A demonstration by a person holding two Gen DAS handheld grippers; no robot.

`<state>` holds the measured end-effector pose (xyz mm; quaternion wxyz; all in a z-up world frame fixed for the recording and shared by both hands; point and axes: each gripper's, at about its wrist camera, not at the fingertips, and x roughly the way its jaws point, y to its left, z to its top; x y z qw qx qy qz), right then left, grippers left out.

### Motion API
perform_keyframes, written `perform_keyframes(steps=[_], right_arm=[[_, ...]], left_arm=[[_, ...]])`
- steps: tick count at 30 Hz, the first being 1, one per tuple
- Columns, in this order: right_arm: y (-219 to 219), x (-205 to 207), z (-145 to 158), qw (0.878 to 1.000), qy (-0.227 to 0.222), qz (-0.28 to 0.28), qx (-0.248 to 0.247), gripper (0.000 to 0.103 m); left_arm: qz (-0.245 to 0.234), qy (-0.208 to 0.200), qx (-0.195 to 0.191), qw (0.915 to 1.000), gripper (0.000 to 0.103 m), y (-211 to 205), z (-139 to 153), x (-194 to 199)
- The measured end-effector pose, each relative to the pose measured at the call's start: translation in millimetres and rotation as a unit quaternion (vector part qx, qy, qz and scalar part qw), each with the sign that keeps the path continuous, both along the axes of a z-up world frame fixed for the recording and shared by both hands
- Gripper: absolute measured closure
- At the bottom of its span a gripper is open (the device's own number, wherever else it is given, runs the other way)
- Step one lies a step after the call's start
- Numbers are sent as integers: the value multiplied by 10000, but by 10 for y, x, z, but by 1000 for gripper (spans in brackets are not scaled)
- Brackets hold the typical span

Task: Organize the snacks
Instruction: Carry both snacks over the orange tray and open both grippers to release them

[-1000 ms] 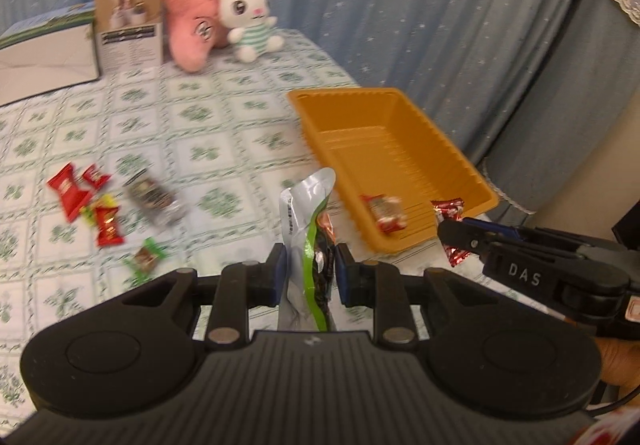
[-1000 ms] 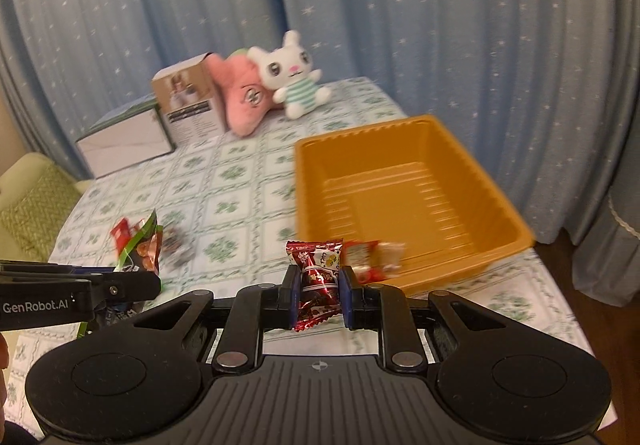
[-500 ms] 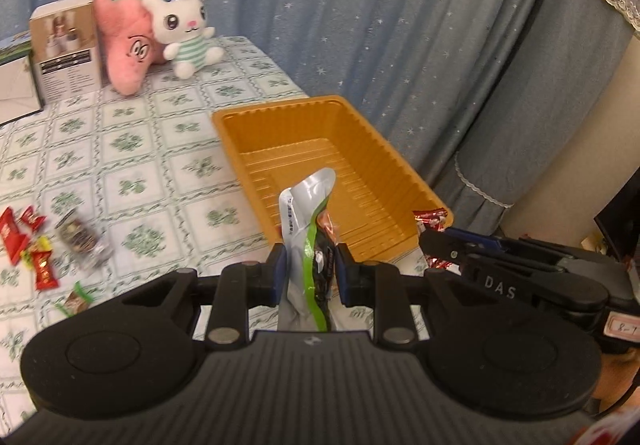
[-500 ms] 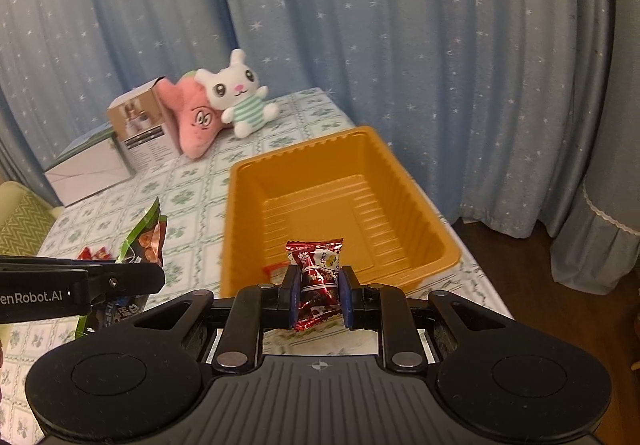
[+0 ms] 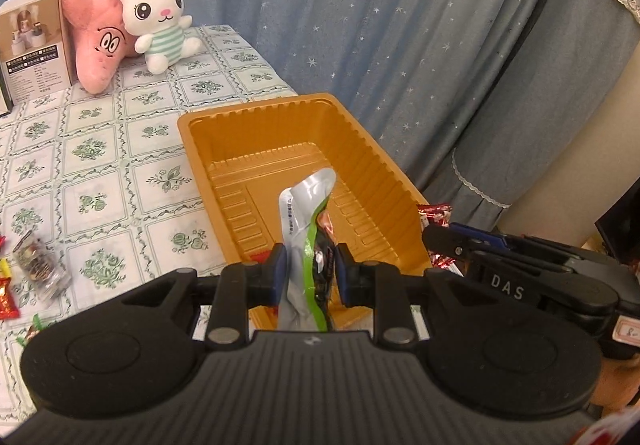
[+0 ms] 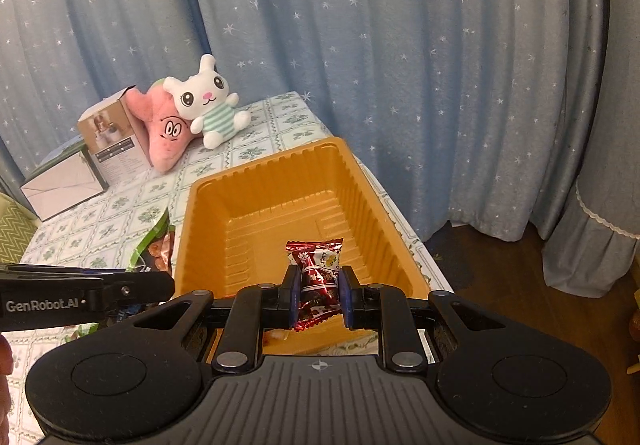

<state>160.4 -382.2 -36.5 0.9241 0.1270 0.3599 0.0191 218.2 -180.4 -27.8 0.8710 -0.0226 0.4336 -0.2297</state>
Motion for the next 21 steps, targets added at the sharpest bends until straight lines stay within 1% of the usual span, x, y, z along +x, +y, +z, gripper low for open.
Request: perform_keyframes(steps=[10,17,19,21], right_arm=[[-53,241,-67,10000,32,16,-35,83],[-53,335,-123,10000,51,27,-37,83],[-62,345,-135,10000,63,18,-35,83],[-67,345,-144,10000,65,16,-30,83]], left_arm=[[136,64,-27,9999,80,-95,-153,336],[148,122,-35,9998,80,-152,-273,420],[170,125,22,9998,79,-164,-311,432],[203,104,47,9997,72,-153,-336,431]])
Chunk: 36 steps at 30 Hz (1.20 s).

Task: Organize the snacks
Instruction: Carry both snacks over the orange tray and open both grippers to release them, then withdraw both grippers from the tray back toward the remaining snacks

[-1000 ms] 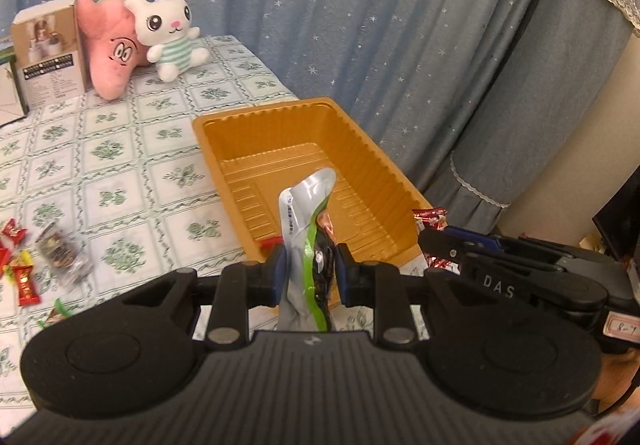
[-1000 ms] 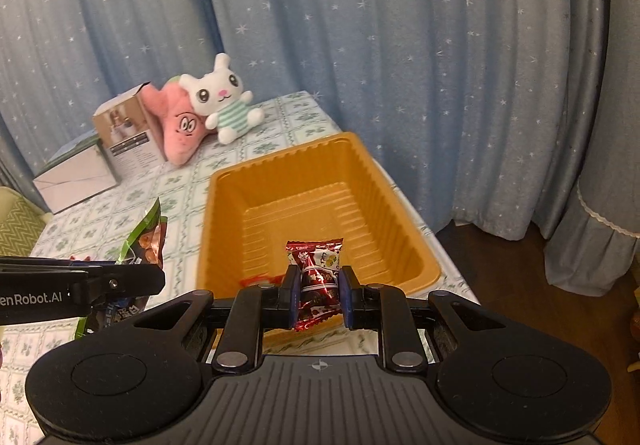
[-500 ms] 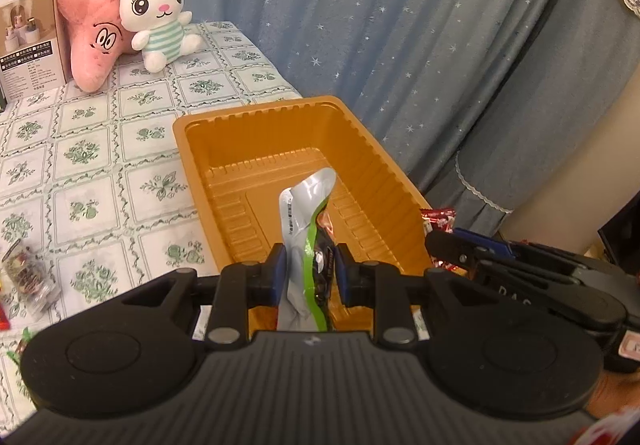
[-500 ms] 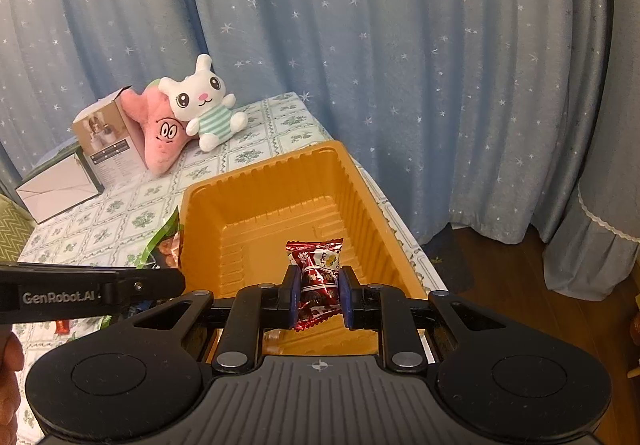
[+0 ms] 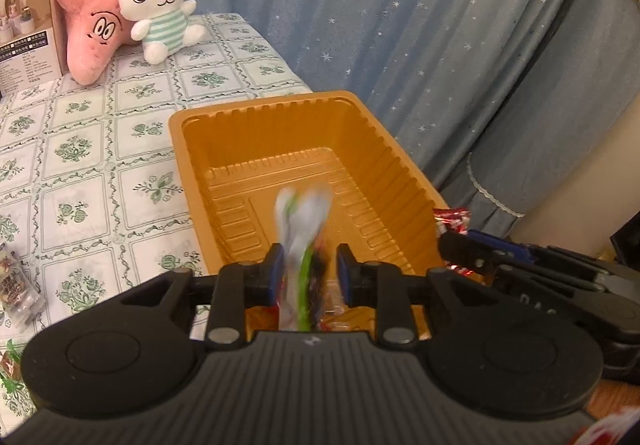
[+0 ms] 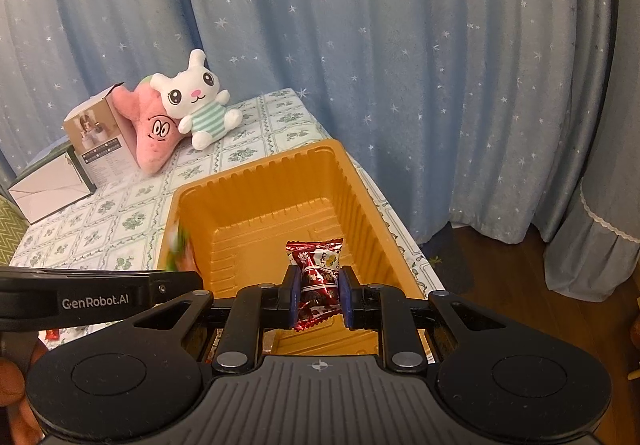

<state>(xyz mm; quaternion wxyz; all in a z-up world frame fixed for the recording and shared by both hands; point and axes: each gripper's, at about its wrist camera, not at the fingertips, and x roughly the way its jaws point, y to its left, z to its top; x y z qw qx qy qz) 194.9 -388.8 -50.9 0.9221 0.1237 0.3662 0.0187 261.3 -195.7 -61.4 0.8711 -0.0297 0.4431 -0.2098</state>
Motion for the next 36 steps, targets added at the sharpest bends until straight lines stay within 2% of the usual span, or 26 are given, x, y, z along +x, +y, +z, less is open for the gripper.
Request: perform_keyframes(steps=[9,11,18,21,23,25,26,27,36], right_arm=[[4,10,-13,10000,14,20,27,82],[9,21,-18,10000,19,38,35,82],[27,85,-16,9999,-9,63,116,82],[3,119,-24,9993,-20,55,370,82],[-46,141,-26,9980,-7,11,633,81],[-92,125,-11,9972,-37,-130,734,63],[-117,99,9,9969,-84,-210,749,40],[-134,63,33,9966,-140,-263,766,36],[-85,-328,211,9973,-135,-327,650,36]], left_arm=[[135,-114,19,9998,68,196,51,-137],[168,-158,13,9997,63,242,74,-184],[253,-294,148,9991,59,372,130,-339],[306,-316,168,9989,55,428,135,-393],[356,-332,185,9986,47,469,140,-438],[396,-352,221,9983,43,523,145,-500],[421,-360,228,9982,41,552,147,-534],[448,-368,241,9980,40,581,146,-566],[609,-429,292,9968,35,795,224,-880]])
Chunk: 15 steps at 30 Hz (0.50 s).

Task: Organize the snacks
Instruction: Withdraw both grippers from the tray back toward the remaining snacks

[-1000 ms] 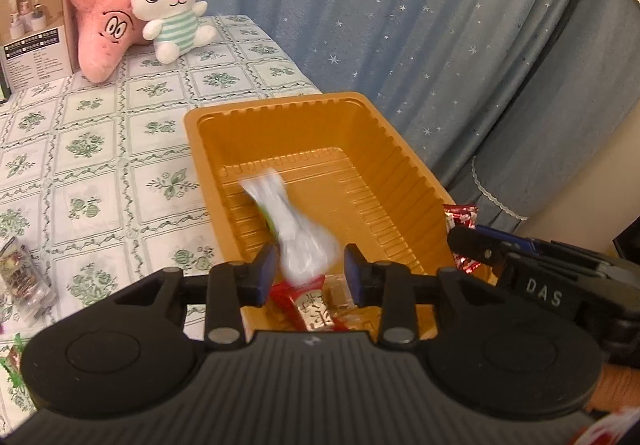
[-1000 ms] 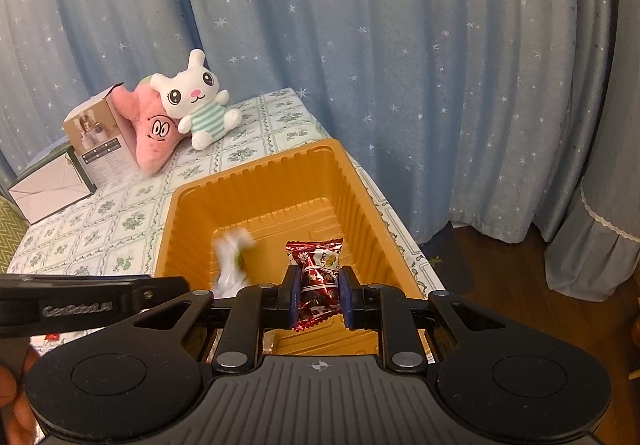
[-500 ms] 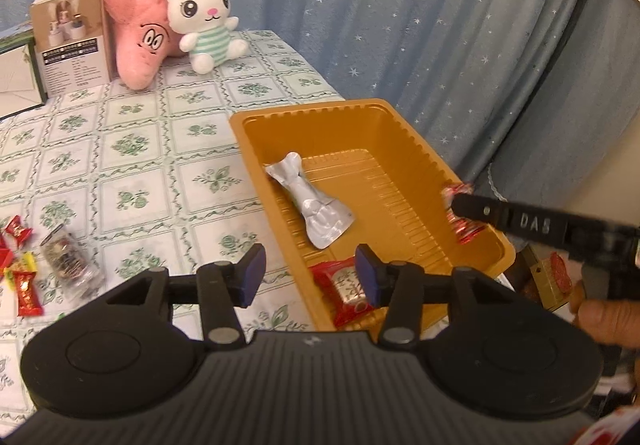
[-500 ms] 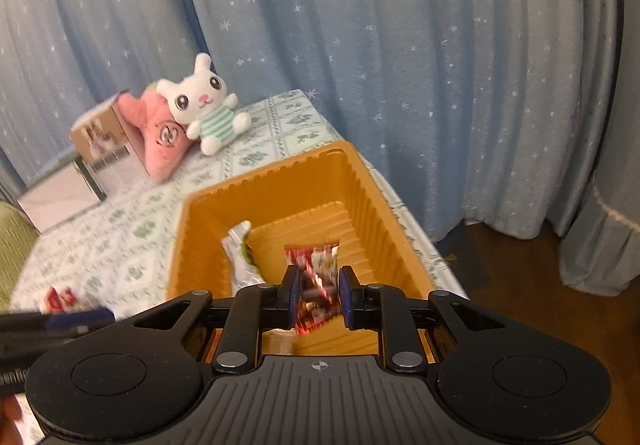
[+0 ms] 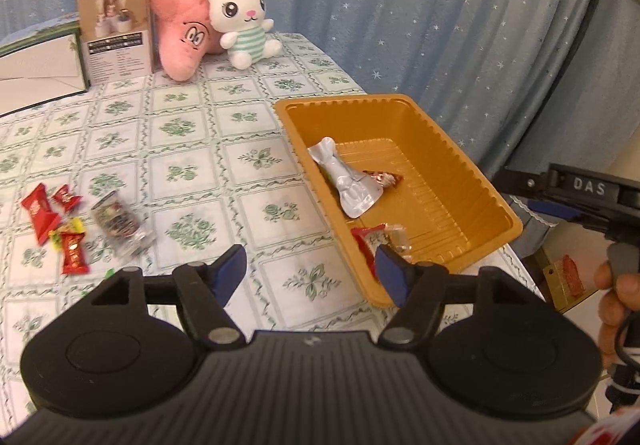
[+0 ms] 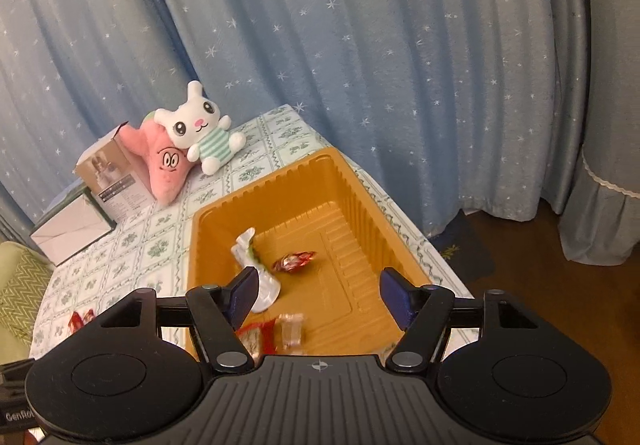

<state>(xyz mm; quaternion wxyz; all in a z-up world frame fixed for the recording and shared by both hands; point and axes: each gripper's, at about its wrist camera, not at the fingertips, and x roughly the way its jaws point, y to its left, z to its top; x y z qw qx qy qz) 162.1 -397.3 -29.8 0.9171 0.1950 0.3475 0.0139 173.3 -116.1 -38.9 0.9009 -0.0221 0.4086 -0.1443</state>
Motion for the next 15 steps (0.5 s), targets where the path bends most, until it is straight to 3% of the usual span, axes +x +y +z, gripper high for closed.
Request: perform_keyframes(steps=[15], right_arm=[[488,-746,296,9992,-88,303,-257,36]], left_arm=[[267,-288,20,9992,22,441,329,-735]])
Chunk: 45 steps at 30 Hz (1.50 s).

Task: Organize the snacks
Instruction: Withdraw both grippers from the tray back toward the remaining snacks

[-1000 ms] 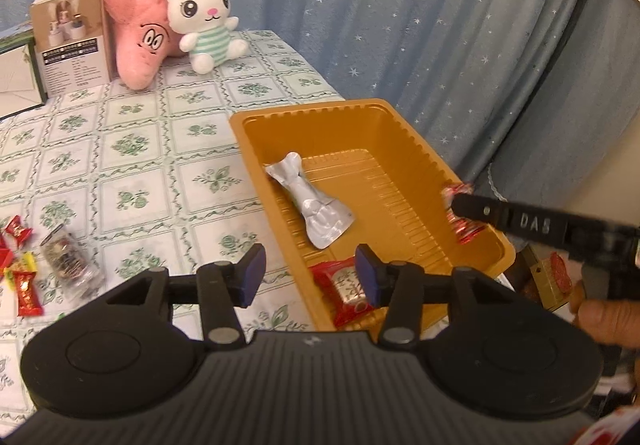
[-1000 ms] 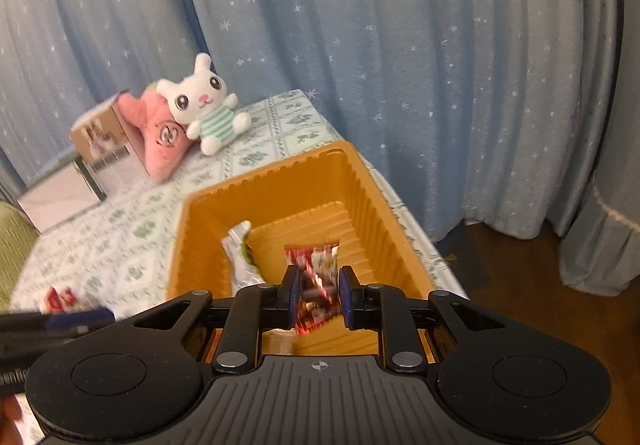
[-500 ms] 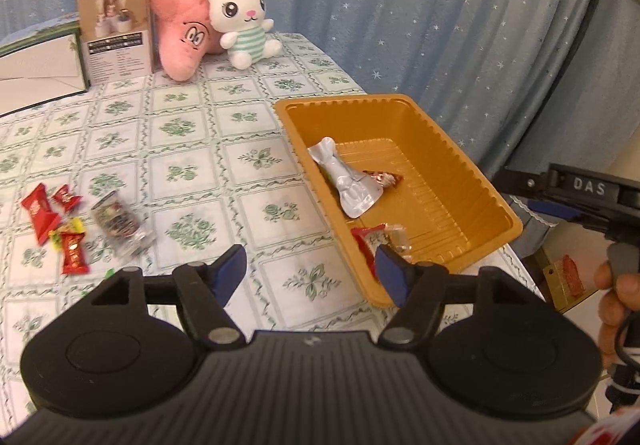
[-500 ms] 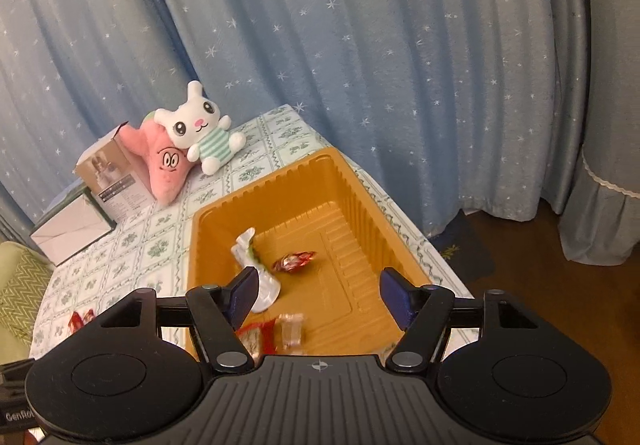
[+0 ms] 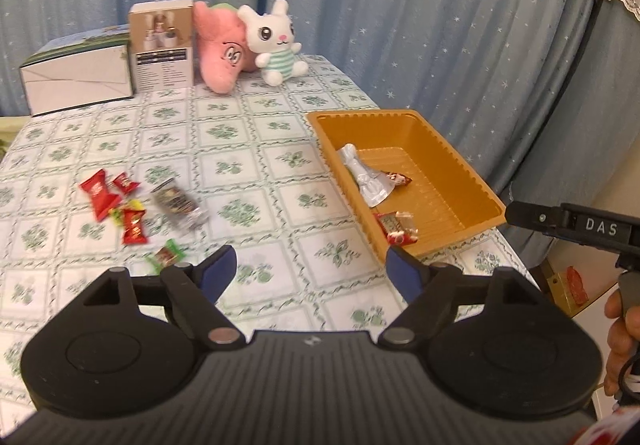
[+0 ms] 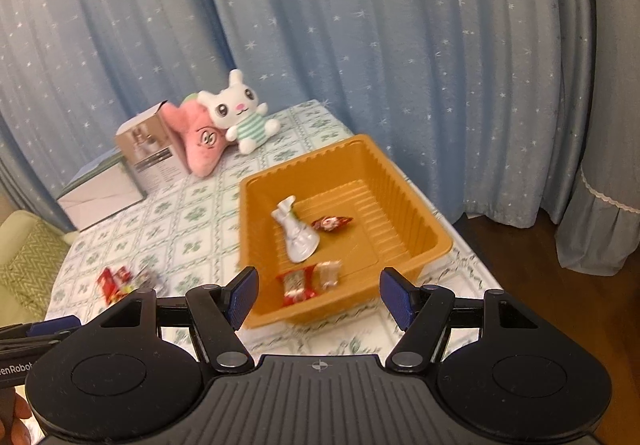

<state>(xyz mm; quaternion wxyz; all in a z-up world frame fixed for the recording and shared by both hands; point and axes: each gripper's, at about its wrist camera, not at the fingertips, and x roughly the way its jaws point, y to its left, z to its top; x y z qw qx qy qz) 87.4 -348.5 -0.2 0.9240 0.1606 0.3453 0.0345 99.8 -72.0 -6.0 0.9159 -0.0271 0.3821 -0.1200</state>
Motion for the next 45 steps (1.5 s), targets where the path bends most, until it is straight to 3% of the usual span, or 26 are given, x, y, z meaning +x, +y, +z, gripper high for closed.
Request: perform_keyframes(steps=[16,45], right_arm=[[489,-261,106,9981,-26,570,-232,36],[839,-200,4,9949,99,956,-315,36]], left_arm=[[443,-110,231,9987,17,495,92,-491],[758,-15,422,9962,17,949,28,-446]])
